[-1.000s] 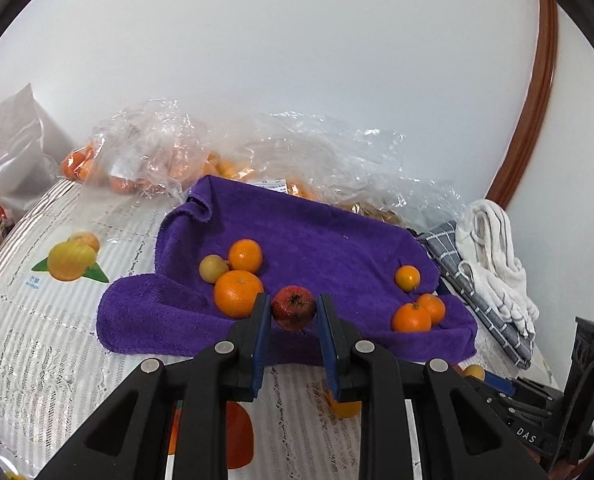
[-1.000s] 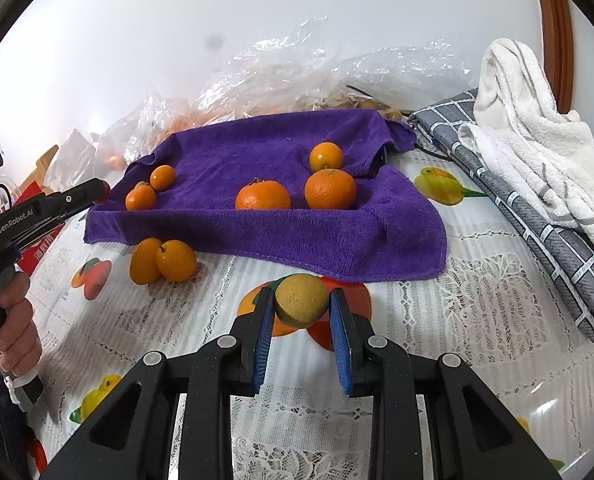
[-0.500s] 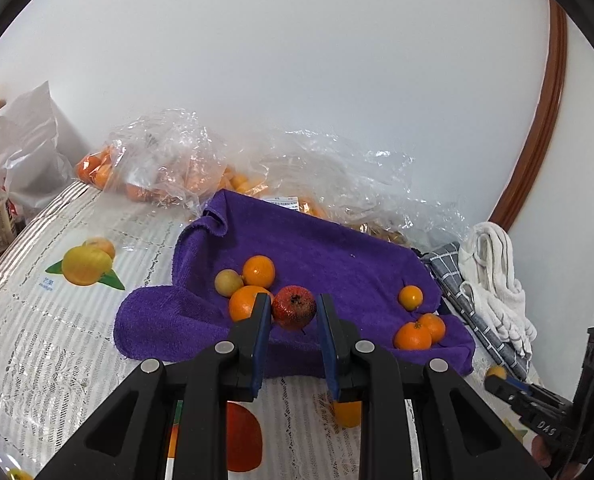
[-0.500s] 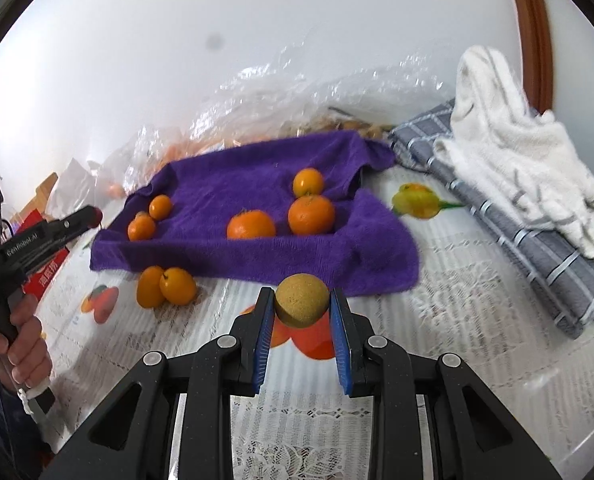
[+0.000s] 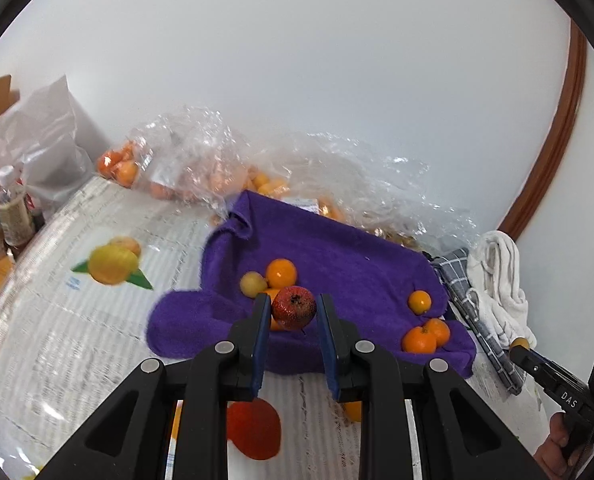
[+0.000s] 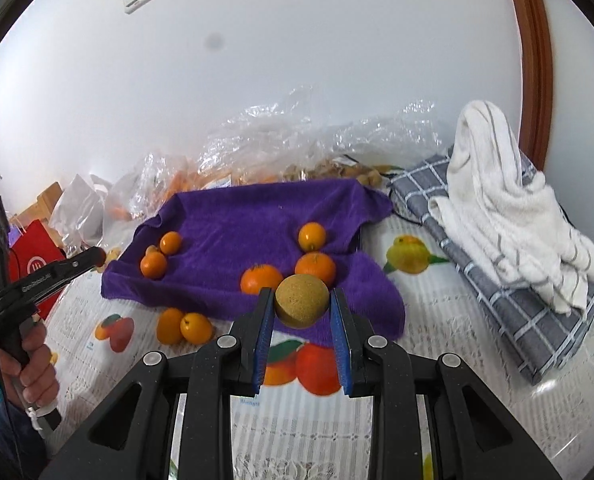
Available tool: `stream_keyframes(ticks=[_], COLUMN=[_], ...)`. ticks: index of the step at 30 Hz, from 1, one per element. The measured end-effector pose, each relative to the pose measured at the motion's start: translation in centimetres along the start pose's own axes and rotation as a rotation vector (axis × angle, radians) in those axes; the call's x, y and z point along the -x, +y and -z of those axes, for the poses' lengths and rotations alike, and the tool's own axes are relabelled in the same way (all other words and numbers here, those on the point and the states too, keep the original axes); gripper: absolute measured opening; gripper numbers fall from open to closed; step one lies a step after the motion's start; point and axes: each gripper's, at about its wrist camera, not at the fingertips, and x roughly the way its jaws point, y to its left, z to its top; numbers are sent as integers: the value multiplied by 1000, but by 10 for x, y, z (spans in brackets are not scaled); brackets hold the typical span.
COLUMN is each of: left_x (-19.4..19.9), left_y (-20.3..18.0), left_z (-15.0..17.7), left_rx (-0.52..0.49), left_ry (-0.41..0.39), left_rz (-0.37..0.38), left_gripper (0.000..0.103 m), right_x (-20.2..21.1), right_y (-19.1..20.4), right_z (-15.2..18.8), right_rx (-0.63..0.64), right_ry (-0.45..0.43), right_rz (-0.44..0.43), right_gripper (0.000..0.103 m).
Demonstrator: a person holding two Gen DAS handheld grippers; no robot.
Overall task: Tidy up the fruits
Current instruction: 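Carry both held fruits onto the purple towel with both tools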
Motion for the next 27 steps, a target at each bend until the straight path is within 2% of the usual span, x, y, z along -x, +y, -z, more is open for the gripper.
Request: stream_keyframes(ticks=[6,19,27], left_x=[6,-5,-26], left_y=[0,22,20], left_z=[-21,-42,-53], left_rx=[-29,-36,-49], left_ry=[-1,32,61], left_rz=[-43,-107,-101], left_gripper=[22,22,22], right_x=[-12,-48,-84], right_y=[4,5,-2], right_z=[-19,-50,-63], right_rx=[-5,-9,-17], right_ry=[7,25,68], right_rz=[-8,-29,-31], right_gripper=[28,28,28])
